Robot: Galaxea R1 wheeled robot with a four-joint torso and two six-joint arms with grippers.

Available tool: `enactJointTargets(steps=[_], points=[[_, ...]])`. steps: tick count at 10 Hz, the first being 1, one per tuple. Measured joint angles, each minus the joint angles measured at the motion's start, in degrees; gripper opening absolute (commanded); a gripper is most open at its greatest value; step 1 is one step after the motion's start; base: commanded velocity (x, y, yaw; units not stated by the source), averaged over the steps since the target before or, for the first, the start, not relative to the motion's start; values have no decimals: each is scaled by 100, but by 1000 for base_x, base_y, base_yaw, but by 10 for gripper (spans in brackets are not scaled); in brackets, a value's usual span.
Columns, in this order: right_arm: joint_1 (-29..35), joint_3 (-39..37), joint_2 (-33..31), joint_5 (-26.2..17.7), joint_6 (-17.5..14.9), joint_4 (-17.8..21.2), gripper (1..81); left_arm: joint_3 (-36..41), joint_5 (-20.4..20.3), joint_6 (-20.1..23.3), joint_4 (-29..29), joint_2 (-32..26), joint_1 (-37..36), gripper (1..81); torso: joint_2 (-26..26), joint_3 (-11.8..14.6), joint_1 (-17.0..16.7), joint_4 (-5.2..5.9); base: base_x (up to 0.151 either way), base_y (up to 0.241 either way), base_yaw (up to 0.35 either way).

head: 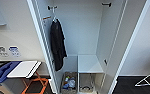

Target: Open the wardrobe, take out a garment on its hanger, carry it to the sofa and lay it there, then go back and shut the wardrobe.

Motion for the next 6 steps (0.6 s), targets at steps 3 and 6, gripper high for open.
enactJointTargets(steps=[3, 6], points=[[393, -2, 201, -57, 0, -118, 811, -638, 154, 2, 117, 778, -50, 811, 0, -2, 0, 0, 0, 0, 0], [959, -115, 469, -171, 0, -173, 811, -1069, 529, 2, 258, 1417, -767, 811, 4, -2, 2, 0, 0, 0, 0]])
